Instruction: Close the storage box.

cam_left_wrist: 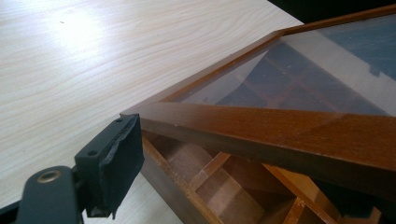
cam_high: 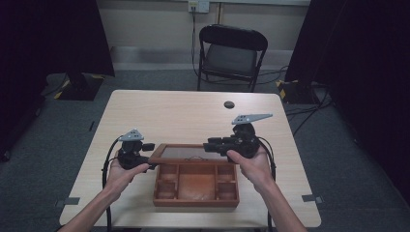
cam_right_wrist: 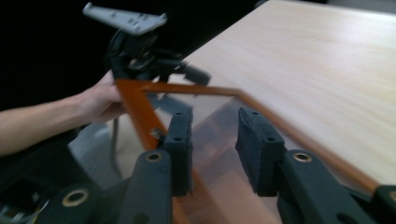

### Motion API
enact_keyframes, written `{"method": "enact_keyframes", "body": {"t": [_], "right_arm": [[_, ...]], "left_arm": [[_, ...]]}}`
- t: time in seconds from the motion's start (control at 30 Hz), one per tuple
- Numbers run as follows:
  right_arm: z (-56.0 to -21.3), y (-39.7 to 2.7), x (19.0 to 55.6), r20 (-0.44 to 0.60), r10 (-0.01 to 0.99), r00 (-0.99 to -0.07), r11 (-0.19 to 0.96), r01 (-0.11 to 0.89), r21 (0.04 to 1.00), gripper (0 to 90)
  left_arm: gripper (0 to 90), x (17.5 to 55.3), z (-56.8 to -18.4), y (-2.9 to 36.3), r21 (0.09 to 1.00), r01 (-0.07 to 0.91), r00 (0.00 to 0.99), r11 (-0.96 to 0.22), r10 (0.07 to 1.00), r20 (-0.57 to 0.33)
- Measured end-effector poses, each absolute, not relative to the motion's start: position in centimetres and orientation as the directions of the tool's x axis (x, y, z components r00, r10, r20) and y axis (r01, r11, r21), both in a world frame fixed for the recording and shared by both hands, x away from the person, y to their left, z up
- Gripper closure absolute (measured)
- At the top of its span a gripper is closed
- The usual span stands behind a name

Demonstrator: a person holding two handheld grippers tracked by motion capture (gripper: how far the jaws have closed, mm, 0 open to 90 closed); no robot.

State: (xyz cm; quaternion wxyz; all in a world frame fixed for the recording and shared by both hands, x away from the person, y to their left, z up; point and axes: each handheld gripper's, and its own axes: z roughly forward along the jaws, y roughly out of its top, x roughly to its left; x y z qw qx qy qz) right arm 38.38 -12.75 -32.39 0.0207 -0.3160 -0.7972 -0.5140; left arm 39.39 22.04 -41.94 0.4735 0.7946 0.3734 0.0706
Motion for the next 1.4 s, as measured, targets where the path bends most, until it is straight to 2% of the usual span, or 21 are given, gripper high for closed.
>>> {"method": "enact_keyframes", "body": {"t": [0.2,0.53,0.67,0.93,1.4], "right_arm": [[-32.9,-11.2,37.9,0.366,0.437,-0.822,0.328,0.524,0.786,70.1],[-34.0,-10.2,38.1,0.4,0.403,-0.823,0.384,0.549,0.743,72.1],[-34.3,-10.3,38.3,0.437,0.376,-0.817,0.375,0.566,0.734,80.4],[-34.5,-10.3,38.1,0.438,0.367,-0.82,0.383,0.563,0.732,81.2],[-35.2,-10.9,37.3,0.403,0.375,-0.835,0.409,0.539,0.736,81.2]], "left_arm": [[16.1,39.5,-41.9,22.1,0.81,0.532,0.702,-0.248,0.664,-0.258],[17.5,39.4,-42.3,22.0,0.796,0.54,0.703,-0.273,0.667,-0.248],[18.0,39.5,-42.4,22.0,0.796,0.542,0.701,-0.269,0.667,-0.252],[17.4,39.6,-42.7,22.1,0.785,0.548,0.709,-0.288,0.658,-0.254],[18.1,40.3,-43.2,23.6,0.75,0.592,0.672,-0.296,0.695,-0.256]]}}
